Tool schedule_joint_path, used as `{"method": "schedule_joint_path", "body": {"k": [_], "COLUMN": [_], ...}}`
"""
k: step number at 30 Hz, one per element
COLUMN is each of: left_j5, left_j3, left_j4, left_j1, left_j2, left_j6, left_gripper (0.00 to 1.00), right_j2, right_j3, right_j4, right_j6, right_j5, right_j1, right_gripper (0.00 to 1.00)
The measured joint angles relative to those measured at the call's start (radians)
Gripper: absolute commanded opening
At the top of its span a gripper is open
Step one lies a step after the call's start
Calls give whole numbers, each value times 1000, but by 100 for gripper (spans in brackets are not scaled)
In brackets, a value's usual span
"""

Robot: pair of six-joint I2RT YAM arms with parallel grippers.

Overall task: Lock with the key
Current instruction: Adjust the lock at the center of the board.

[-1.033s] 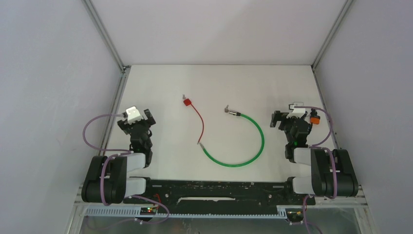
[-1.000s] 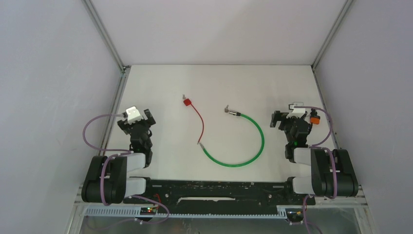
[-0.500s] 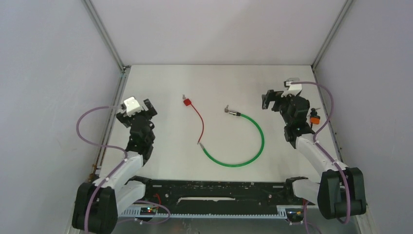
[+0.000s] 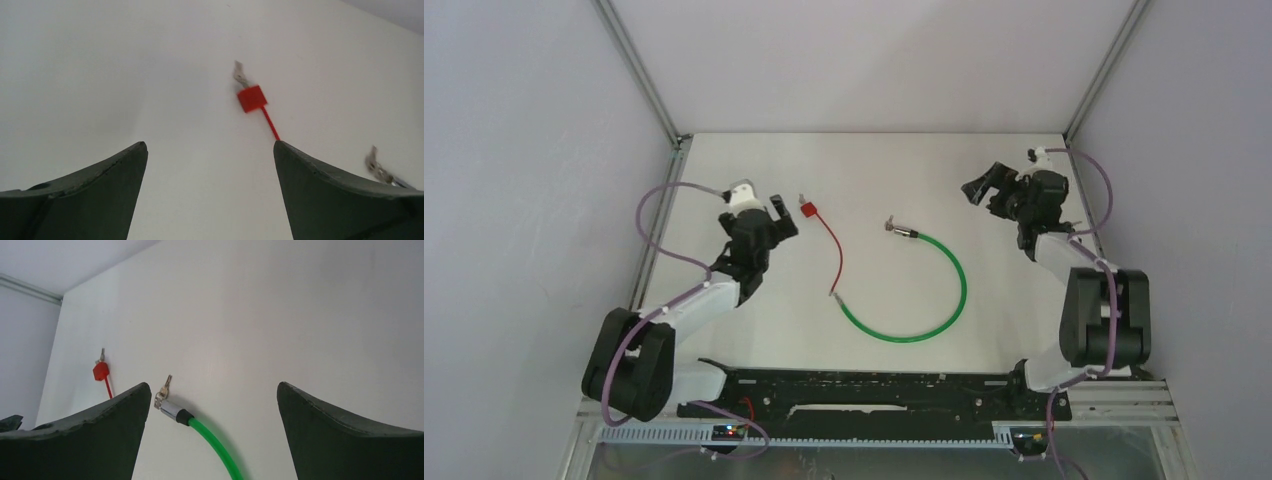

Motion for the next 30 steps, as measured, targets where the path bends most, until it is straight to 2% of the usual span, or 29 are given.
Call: {"method": "schedule_joint_path", "body": {"k": [3, 10, 14, 18, 22, 27, 30], "left_j5": [6, 29, 32, 67, 137, 192, 207], "left_j3": [0, 7, 27, 37, 38, 39, 40], "left_j4": [-11, 24, 0, 10, 27, 27, 29], "left_j1": [-90, -127, -129, -130, -130, -130, -130], "left_j2": [12, 50, 80, 84, 105, 123, 125], "left_j6": [0, -1, -1, 0, 5, 14, 19], "left_gripper": [100, 100, 100, 100, 100, 100, 100], "right_j2": [93, 127, 135, 221, 335, 346, 347], "right_j3": [40, 162, 175, 251, 362, 369, 369], "right_j4": [-31, -159, -164, -240, -347, -446, -483], "right_j6": [3, -143, -201, -227, -223, -238, -241], "right_j5": [2, 126, 109, 145, 243, 439, 530], "right_j1": [50, 298, 323, 374, 494, 631, 652], "right_gripper": [100, 100, 98, 90, 91, 91, 90]}}
